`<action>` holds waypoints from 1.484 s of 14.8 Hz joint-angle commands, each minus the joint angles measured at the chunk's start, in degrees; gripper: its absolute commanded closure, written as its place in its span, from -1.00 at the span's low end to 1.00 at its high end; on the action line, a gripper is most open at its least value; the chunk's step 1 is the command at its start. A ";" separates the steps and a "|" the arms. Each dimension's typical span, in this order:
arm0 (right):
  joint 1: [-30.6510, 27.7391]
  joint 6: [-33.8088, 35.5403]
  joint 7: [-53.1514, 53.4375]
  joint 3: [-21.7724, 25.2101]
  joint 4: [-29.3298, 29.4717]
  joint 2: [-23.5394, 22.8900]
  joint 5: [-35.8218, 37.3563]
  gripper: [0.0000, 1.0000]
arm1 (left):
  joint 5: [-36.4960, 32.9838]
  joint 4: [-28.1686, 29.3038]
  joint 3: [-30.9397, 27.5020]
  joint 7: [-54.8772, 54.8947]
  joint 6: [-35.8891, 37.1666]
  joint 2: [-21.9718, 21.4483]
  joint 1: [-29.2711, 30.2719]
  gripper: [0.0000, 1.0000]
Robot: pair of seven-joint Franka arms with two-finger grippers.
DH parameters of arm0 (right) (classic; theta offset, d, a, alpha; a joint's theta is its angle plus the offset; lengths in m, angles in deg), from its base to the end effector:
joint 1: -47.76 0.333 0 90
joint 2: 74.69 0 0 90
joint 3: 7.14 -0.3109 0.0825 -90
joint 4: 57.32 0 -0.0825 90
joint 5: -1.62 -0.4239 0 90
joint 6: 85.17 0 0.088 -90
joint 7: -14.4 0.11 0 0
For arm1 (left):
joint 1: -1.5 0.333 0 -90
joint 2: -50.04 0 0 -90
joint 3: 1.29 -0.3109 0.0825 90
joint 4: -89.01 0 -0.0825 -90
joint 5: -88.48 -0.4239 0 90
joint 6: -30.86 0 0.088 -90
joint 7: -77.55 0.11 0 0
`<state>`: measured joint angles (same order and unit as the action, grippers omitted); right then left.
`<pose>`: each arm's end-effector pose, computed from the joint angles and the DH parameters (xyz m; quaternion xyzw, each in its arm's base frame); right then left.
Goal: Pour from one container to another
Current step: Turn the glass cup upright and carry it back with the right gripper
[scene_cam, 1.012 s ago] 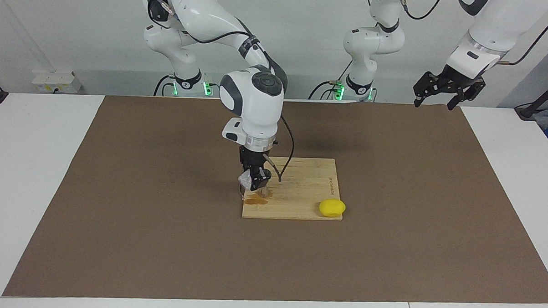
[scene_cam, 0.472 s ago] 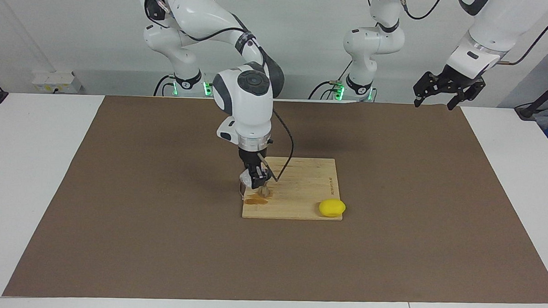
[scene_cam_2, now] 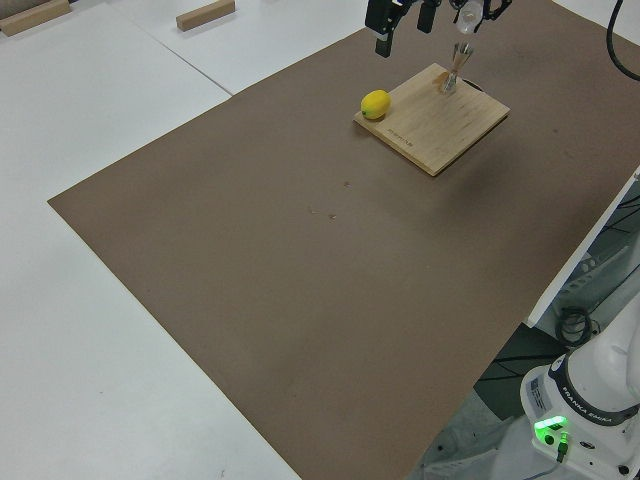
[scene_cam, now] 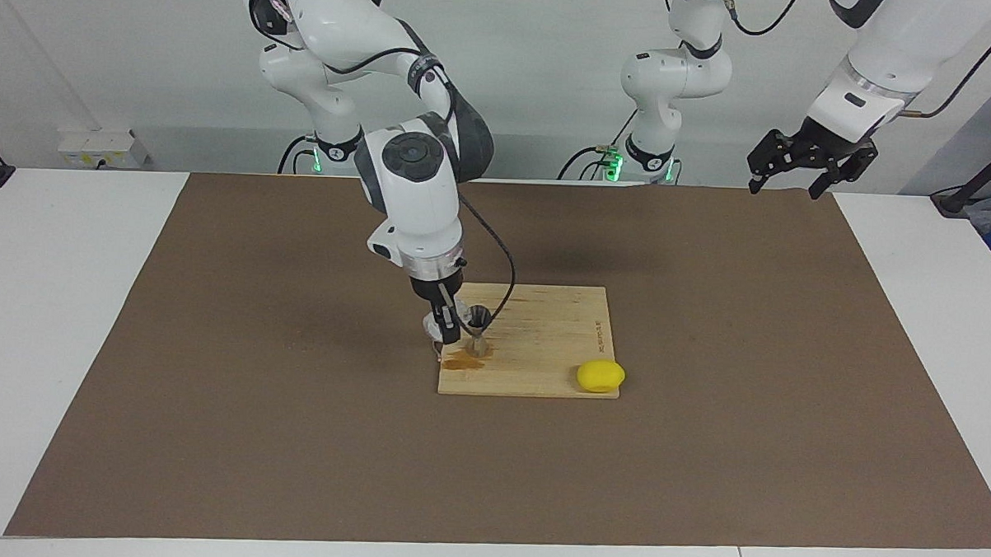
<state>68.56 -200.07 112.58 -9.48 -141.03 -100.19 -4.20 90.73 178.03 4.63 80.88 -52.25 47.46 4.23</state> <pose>0.6745 0.2904 0.4164 -0.7777 0.6242 0.0242 0.0706 0.5667 -0.0377 0.6410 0.9977 -0.0585 -0.0292 0.0173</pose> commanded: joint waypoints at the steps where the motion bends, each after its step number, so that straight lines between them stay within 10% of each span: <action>1: -3.74 0.46 -2.82 -0.55 -1.54 0.88 -6.90 1.00 | -0.93 0.45 -0.38 0.54 0.75 -0.67 -0.45 -1.00; 6: -11.29 0.29 -6.41 -0.55 -8.91 3.52 -18.32 1.00 | -1.02 0.45 -0.38 0.54 0.66 -0.67 -0.45 -1.00; 14: -27.28 -0.42 -40.14 -0.47 -29.57 11.43 -36.79 0.99 | -0.93 0.45 -0.38 0.54 0.75 -0.67 -0.45 -1.00; 22: -34.59 1.69 -56.43 -0.47 -31.52 5.90 -40.58 0.98 | -1.02 0.45 -0.38 0.54 0.75 -0.67 -0.45 -1.00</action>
<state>36.09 -199.28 60.26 -9.14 -172.45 -93.04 -42.81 90.73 178.03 4.63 80.88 -52.25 47.46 4.23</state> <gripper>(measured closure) 0.493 0.000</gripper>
